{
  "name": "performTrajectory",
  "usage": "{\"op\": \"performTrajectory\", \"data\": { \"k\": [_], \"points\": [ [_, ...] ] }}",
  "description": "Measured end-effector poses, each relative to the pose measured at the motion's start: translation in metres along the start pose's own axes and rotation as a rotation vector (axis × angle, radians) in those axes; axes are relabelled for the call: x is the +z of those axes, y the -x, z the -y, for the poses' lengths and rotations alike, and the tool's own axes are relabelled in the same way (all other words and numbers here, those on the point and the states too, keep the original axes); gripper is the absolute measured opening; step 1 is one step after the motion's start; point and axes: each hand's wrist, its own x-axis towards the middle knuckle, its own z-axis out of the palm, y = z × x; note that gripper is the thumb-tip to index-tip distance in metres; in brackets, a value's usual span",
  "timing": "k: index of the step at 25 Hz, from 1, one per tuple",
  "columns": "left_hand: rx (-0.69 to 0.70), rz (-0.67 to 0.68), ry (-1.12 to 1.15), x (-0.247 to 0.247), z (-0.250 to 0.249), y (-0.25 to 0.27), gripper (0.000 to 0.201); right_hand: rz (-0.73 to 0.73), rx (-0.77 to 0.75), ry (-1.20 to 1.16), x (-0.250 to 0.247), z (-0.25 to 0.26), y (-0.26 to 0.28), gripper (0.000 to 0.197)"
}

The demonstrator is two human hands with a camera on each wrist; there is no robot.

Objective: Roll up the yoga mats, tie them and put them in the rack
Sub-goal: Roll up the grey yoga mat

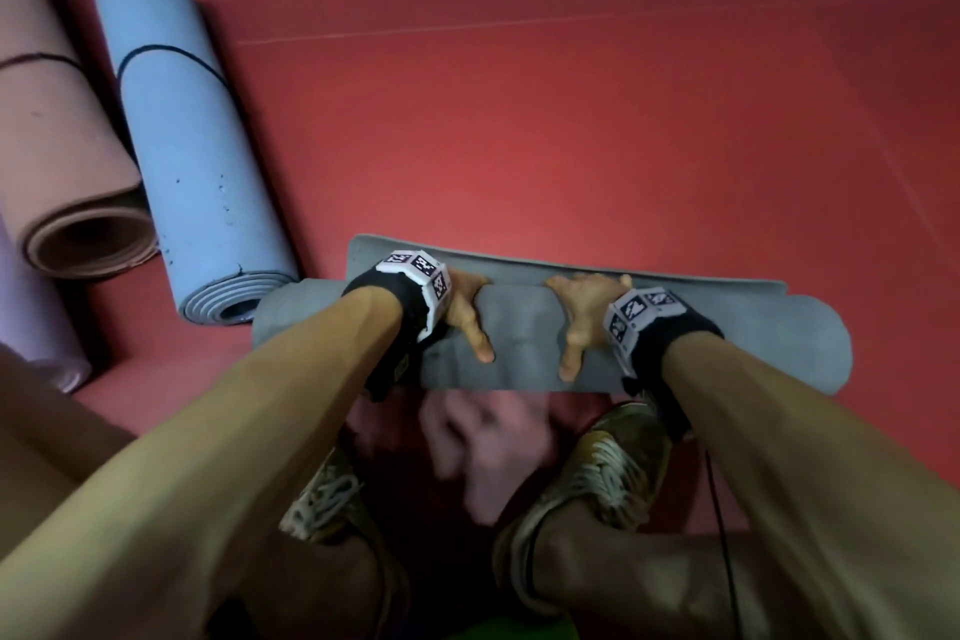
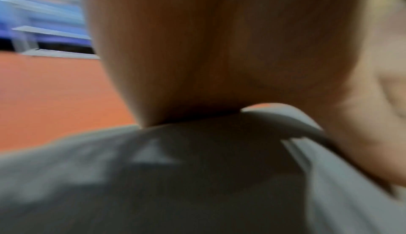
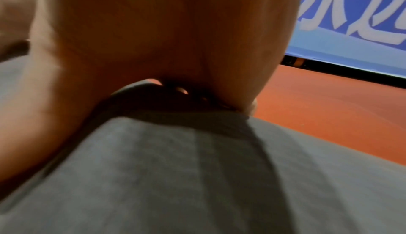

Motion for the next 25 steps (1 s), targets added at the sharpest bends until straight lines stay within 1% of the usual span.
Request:
{"op": "performTrajectory", "data": {
  "k": [1, 2, 3, 4, 5, 6, 7, 8, 9, 10, 11, 12, 13, 14, 15, 16, 17, 18, 19, 20, 21, 23, 25],
  "points": [
    [0.015, -0.079, -0.157, 0.008, -0.001, 0.001, 0.105, 0.055, -0.004, -0.067, -0.008, -0.001, -0.004, 0.105],
    [0.004, -0.142, -0.322, 0.016, -0.001, 0.003, 0.121, 0.112, -0.009, -0.133, -0.016, -0.001, -0.008, 0.107],
    [-0.028, -0.174, -0.445, 0.023, -0.002, 0.003, 0.133, 0.165, 0.002, -0.176, -0.021, -0.003, -0.013, 0.117],
    [-0.060, -0.191, -0.514, 0.029, -0.003, 0.006, 0.140, 0.201, 0.003, -0.208, -0.024, -0.004, -0.020, 0.130],
    [-0.069, -0.206, -0.536, 0.032, -0.003, 0.006, 0.143, 0.229, -0.002, -0.223, -0.025, -0.006, -0.025, 0.141],
    [-0.058, -0.227, -0.550, 0.033, -0.003, 0.007, 0.143, 0.243, -0.014, -0.247, -0.024, -0.007, -0.031, 0.146],
    [-0.040, -0.243, -0.531, 0.031, -0.001, 0.005, 0.139, 0.245, -0.014, -0.277, -0.023, -0.007, -0.031, 0.141],
    [-0.021, -0.252, -0.497, 0.026, 0.000, 0.005, 0.134, 0.224, -0.011, -0.308, -0.021, -0.007, -0.029, 0.128],
    [-0.001, -0.262, -0.446, 0.020, 0.001, 0.005, 0.127, 0.177, -0.008, -0.295, -0.019, -0.006, -0.025, 0.116],
    [0.027, -0.266, -0.368, 0.013, 0.002, 0.004, 0.118, 0.102, -0.013, -0.218, -0.016, -0.007, -0.022, 0.111],
    [0.056, -0.234, -0.254, 0.008, 0.005, 0.001, 0.107, 0.018, -0.015, -0.082, -0.011, -0.007, -0.017, 0.114],
    [0.083, -0.180, -0.111, 0.002, 0.007, -0.001, 0.097, -0.063, -0.012, 0.058, -0.005, -0.005, -0.012, 0.121],
    [0.094, -0.114, -0.004, -0.003, 0.009, -0.007, 0.093, -0.112, 0.001, 0.157, 0.001, -0.002, -0.009, 0.128],
    [0.100, -0.048, 0.055, -0.007, 0.009, -0.011, 0.093, -0.122, 0.020, 0.198, 0.005, -0.001, -0.007, 0.133],
    [0.087, 0.003, 0.077, -0.009, 0.009, -0.016, 0.098, -0.110, 0.037, 0.192, 0.007, 0.001, -0.007, 0.136],
    [0.063, 0.041, 0.029, -0.011, 0.009, -0.021, 0.108, -0.096, 0.046, 0.173, 0.006, 0.002, -0.009, 0.138],
    [0.031, 0.040, -0.101, -0.013, 0.007, -0.025, 0.118, -0.090, 0.050, 0.162, 0.004, 0.002, -0.011, 0.138],
    [-0.017, 0.011, -0.332, -0.016, 0.002, -0.028, 0.126, -0.090, 0.050, 0.163, -0.001, 0.002, -0.013, 0.138],
    [-0.062, -0.043, -0.545, -0.018, -0.002, -0.031, 0.127, -0.080, 0.047, 0.159, -0.005, 0.001, -0.016, 0.136],
    [-0.061, -0.097, -0.645, -0.019, -0.006, -0.033, 0.122, -0.060, 0.051, 0.157, -0.009, 0.001, -0.019, 0.133],
    [-0.037, -0.121, -0.632, -0.021, -0.008, -0.035, 0.123, -0.040, 0.056, 0.154, -0.012, 0.001, -0.022, 0.129],
    [-0.040, -0.108, -0.475, -0.023, -0.006, -0.040, 0.141, -0.021, 0.064, 0.153, -0.015, 0.000, -0.026, 0.122],
    [-0.081, -0.018, -0.309, -0.026, 0.001, -0.041, 0.154, -0.034, 0.053, 0.147, -0.016, -0.001, -0.028, 0.112]
  ]
}}
